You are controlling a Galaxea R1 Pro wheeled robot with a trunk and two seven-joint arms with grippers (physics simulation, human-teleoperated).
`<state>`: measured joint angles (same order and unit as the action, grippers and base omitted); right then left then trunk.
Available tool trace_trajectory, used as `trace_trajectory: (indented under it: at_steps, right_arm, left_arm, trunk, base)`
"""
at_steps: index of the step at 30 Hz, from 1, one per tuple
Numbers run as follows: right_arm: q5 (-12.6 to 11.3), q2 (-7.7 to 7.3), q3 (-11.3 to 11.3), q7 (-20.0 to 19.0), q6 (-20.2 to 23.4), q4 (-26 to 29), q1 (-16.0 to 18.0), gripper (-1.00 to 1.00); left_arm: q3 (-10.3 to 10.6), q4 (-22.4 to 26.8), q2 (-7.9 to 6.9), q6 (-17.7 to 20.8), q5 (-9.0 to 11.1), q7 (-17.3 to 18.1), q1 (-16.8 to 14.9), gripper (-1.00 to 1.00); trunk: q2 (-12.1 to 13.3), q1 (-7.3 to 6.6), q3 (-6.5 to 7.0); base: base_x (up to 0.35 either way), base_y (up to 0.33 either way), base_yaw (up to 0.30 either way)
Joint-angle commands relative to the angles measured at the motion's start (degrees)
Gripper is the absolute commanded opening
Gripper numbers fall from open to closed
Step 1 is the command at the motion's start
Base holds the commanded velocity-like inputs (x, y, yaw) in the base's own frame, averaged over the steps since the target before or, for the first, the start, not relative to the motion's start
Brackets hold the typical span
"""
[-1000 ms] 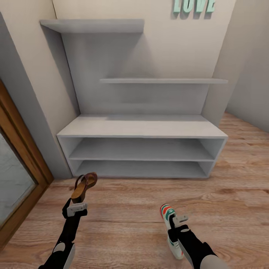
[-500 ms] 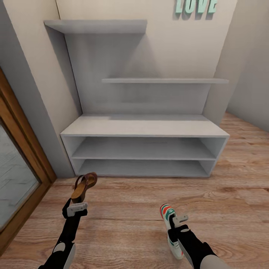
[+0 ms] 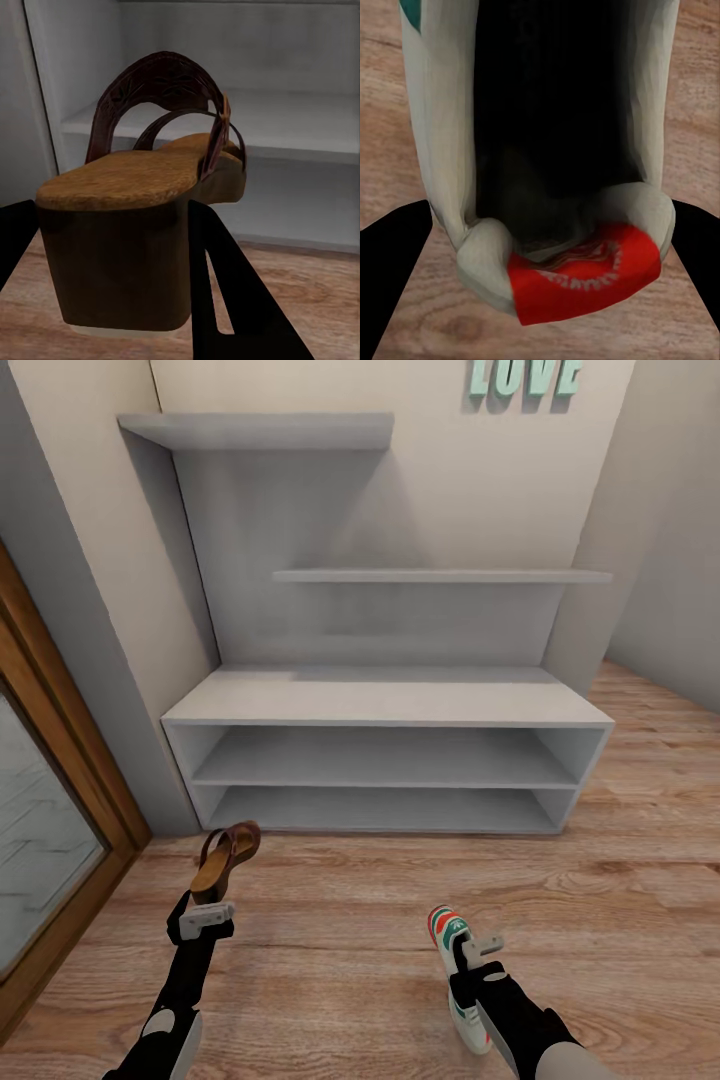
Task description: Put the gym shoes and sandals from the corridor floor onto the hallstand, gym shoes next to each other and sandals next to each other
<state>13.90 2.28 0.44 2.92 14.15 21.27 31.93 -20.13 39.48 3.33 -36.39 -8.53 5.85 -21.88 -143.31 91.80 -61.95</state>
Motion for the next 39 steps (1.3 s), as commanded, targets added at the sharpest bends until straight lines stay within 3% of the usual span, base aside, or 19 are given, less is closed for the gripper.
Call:
trace_trajectory:
  at_steps: [1, 7, 8, 10, 16, 19, 20, 21, 23, 29, 32, 36, 39]
  right_arm:
    - [0.0, 0.00, 0.0, 0.0, 0.0, 0.0, 0.0, -1.00]
    - [0.0, 0.00, 0.0, 0.0, 0.0, 0.0, 0.0, -1.00]
    - [0.0, -0.04, 0.0, 0.0, 0.0, 0.0, 0.0, -1.00]
    - [0.0, -0.08, -0.1, 0.0, 0.0, 0.0, 0.0, -1.00]
    - [0.0, -0.56, -0.1, 0.3, 0.2, 0.0, 0.0, -1.00]
    - [0.1, -2.05, -0.2, 2.6, 1.8, 0.1, 0.0, -1.00]
    - [0.1, -2.49, -0.1, 3.2, 3.0, 0.1, 0.0, -1.00]
    - [0.0, -4.27, -0.2, 4.4, 9.9, 1.1, 0.1, -1.00]
    - [0.0, -5.31, -0.2, 4.8, 14.3, 3.2, 0.1, -1.00]
    - [-0.1, -6.91, -0.2, 5.0, 24.2, 6.4, 2.1, -1.00]
    - [-0.4, -7.24, -0.2, 4.9, 34.4, 7.5, 3.8, -1.00]
    - [-1.1, -7.33, -0.3, 3.6, 38.0, 9.2, 4.3, -1.00]
    - [-3.5, -7.37, -0.4, 0.5, 39.8, 10.4, 4.5, -1.00]
  left_arm:
    - [0.0, 0.0, 0.00, 0.0, 0.0, 0.0, 0.0, -1.00]
    - [0.2, 0.1, 0.02, 0.1, 0.0, -0.1, 0.0, -1.00]
    - [0.9, 5.1, 1.99, 0.1, 0.0, -0.1, 0.0, -1.00]
    - [2.4, 9.2, 2.75, 0.2, 0.0, -0.1, 0.0, -1.00]
    - [6.4, 12.8, 3.68, 0.3, 0.2, -0.2, 0.0, -1.00]
    - [9.3, 13.5, 4.21, 0.4, 0.2, -0.3, 0.0, -1.00]
    - [9.9, 13.7, 4.28, 0.4, 0.2, -0.3, 0.0, -1.00]
    - [11.1, 13.9, 4.46, 0.4, 0.3, -0.3, 0.0, -1.00]
    - [11.5, 14.0, 4.47, 0.4, 0.3, -0.4, 0.0, -1.00]
    - [11.9, 14.0, 4.48, 0.4, 0.3, -0.4, 0.0, -1.00]
    - [11.8, 14.0, 4.49, 0.4, 0.4, -0.4, 0.0, -1.00]
    - [11.8, 14.1, 4.49, 0.4, 0.4, -0.4, 0.0, -1.00]
    - [11.8, 14.1, 4.49, 0.4, 0.4, -0.4, 0.0, -1.00]
  trunk:
    - [0.0, 0.00, 0.00]
    - [0.0, 0.00, 0.00]
    - [0.0, 0.00, 0.00]
    - [0.0, 0.00, 0.00]
    - [0.0, 0.00, 0.00]
    - [0.0, 0.00, 0.00]
    - [0.0, 0.00, 0.00]
    - [0.0, 0.00, 0.00]
    - [0.0, 0.00, 0.00]
    - [0.0, 0.00, 0.00]
    - [0.0, 0.00, 0.00]
    - [0.0, 0.00, 0.00]
    - [0.0, 0.00, 0.00]
  base:
    - [0.000, 0.000, 0.000]
    - [0.000, 0.000, 0.000]
    - [0.000, 0.000, 0.000]
    - [0.000, 0.000, 0.000]
    - [0.000, 0.000, 0.000]
    - [0.000, 0.000, 0.000]
    - [0.000, 0.000, 0.000]
    - [0.000, 0.000, 0.000]
    - [0.000, 0.000, 0.000]
    - [0.000, 0.000, 0.000]
    - [0.000, 0.000, 0.000]
    - [0.000, 0.000, 0.000]
    - [0.000, 0.000, 0.000]
